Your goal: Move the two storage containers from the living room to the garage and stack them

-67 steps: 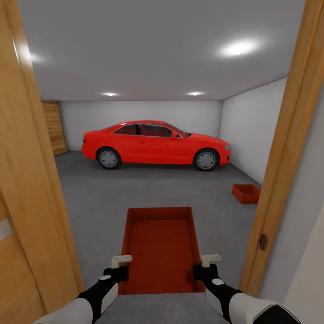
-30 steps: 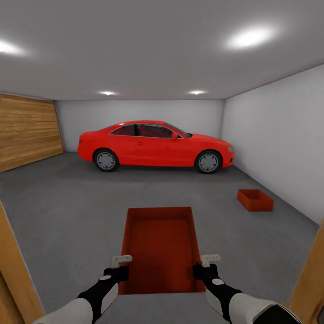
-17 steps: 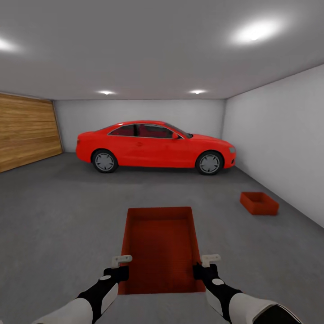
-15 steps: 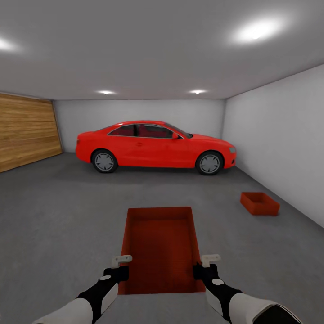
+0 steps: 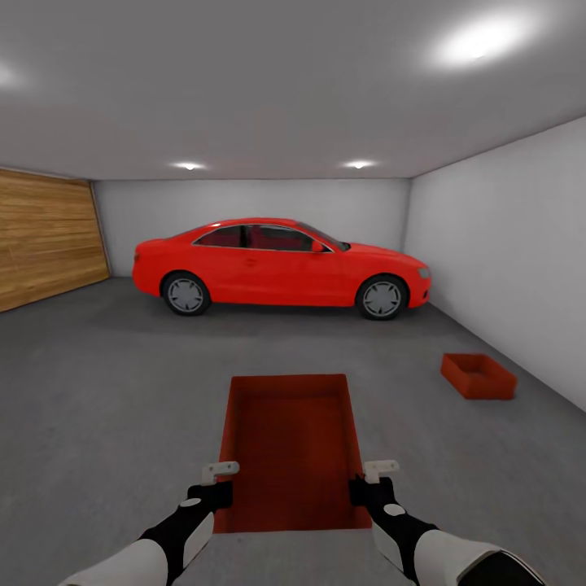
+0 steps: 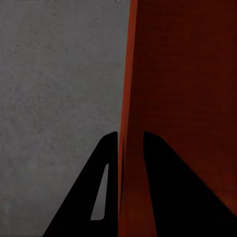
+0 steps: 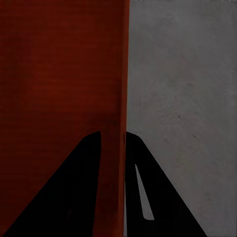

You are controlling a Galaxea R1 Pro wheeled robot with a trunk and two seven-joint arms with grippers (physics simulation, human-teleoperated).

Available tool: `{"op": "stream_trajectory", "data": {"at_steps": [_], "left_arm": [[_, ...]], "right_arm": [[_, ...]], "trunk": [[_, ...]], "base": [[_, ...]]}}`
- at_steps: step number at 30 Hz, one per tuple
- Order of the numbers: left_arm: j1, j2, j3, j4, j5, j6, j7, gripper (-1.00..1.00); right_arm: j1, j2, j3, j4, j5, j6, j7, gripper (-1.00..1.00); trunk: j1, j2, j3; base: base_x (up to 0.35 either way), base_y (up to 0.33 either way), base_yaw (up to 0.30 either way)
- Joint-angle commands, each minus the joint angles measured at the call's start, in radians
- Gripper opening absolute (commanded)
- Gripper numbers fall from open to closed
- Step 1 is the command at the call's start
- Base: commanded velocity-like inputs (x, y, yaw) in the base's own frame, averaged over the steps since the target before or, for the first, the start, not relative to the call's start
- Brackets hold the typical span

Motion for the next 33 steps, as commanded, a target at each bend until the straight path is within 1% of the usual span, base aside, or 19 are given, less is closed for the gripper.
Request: {"op": "stream_trajectory", "data": {"at_steps": [1, 33], "left_arm": [[-0.001, 0.012, 0.016, -0.002, -0.007, -0.019, 0.021, -1.00], [-0.001, 0.012, 0.016, -0.002, -0.007, -0.019, 0.021, -1.00]], "right_arm": [[-0.001, 0.001, -0.077, 0.002, 0.006, -0.001, 0.001, -1.00], [-0.001, 0.002, -0.077, 0.001, 0.006, 0.000, 0.001, -1.00]], "trunk": [[0.001, -0.001, -0.002], [0.001, -0.001, -0.002]], "base": [[0.322, 0.000, 0.000], [0.322, 0.000, 0.000]]}}
